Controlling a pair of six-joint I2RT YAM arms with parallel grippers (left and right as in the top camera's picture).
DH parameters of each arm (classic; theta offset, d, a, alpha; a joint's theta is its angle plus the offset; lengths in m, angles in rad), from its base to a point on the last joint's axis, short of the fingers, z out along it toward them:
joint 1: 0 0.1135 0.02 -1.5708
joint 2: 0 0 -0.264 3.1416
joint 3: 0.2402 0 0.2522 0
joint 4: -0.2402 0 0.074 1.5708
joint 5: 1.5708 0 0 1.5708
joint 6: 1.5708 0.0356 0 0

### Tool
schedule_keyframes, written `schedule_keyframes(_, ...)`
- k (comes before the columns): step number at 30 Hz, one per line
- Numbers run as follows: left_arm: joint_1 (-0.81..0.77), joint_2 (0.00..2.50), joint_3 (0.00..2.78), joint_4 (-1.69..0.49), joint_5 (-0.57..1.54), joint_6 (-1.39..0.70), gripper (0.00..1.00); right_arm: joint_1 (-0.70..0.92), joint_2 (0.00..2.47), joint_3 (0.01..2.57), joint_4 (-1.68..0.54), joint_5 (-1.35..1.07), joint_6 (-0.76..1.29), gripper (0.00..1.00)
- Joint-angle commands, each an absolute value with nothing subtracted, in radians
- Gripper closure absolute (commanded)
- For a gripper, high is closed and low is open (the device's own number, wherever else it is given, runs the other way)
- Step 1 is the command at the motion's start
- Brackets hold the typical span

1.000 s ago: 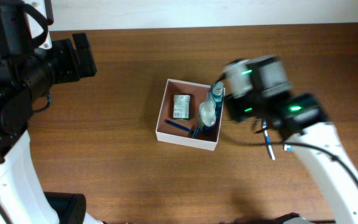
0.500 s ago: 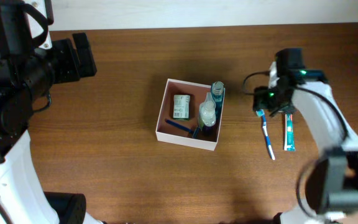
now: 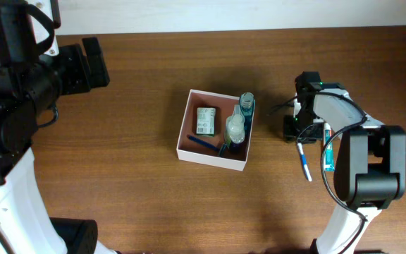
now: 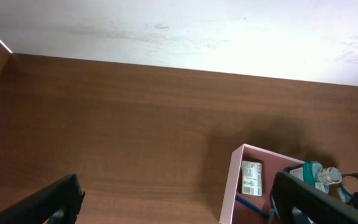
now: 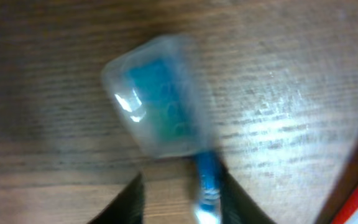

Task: Pack container
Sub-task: 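Grasp the blue toothbrush with the right gripper, then place the toothbrush into the box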

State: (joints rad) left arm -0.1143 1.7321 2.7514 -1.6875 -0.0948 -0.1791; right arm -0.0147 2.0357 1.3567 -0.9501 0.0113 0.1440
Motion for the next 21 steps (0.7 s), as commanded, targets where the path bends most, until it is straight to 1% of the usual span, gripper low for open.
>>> schedule_keyframes(1, -0.109, 1.735, 2.751, -1.687, -0.102, -0.169, 0.01, -0.021, 2.066, 1.322, -0.946, 0.008, 0.149, 0.86)
schedule_keyframes(3, -0.109, 1.735, 2.752, -1.687, -0.102, -0.17, 0.01, -0.021, 2.054, 1.322, -0.949, 0.007, 0.159, 0.94)
schedule_keyframes(4, -0.109, 1.735, 2.751, -1.687, -0.102, -0.17, 0.01, -0.021, 2.043, 1.323, -0.954, 0.005, 0.159, 0.96)
schedule_keyframes(9, -0.109, 1.735, 2.752, -1.687, -0.102, -0.17, 0.01, -0.018, 1.939, 1.349, -0.99, 0.004, 0.175, 0.96)
schedule_keyframes(13, -0.109, 1.735, 2.752, -1.687, -0.102, -0.17, 0.01, 0.01, 1.788, 1.392, -1.033, 0.001, 0.174, 0.96)
schedule_keyframes(17, -0.109, 1.735, 2.751, -1.687, -0.102, -0.17, 0.01, 0.078, 1.596, 1.439, -1.088, 0.0, 0.174, 0.96)
schedule_keyframes(21, -0.109, 1.735, 2.752, -1.687, -0.102, -0.17, 0.01, 0.202, 1.41, 1.463, -1.111, -0.033, 0.166, 0.96)
